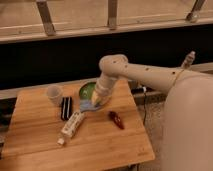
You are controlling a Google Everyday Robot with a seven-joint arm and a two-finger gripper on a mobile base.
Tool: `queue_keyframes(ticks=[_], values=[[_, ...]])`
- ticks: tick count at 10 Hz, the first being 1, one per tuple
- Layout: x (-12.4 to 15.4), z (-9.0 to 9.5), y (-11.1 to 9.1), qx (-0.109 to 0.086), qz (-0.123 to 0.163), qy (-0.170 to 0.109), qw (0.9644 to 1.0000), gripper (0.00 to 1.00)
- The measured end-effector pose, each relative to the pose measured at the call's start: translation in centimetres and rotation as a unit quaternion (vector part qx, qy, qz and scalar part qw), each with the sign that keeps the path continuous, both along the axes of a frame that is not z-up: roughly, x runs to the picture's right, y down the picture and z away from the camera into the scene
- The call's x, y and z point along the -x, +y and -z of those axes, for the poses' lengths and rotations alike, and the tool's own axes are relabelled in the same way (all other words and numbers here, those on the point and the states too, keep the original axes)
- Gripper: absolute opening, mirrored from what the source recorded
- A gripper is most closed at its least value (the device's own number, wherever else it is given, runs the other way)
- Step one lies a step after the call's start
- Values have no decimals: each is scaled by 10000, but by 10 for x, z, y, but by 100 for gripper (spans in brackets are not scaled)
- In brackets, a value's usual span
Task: Place the white sponge in the ceramic bowl
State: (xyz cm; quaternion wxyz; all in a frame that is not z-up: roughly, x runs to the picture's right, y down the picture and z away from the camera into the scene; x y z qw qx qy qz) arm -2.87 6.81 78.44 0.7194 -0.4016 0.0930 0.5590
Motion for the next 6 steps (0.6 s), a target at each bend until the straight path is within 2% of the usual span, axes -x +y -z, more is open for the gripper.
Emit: queue_keyframes(ticks=[1, 4, 6], values=[[-5, -5, -6, -1, -74, 1, 10000, 0], [-3, -6, -6, 2, -70, -12, 10000, 0], [-7, -11, -6, 7, -241, -29, 9997, 0]])
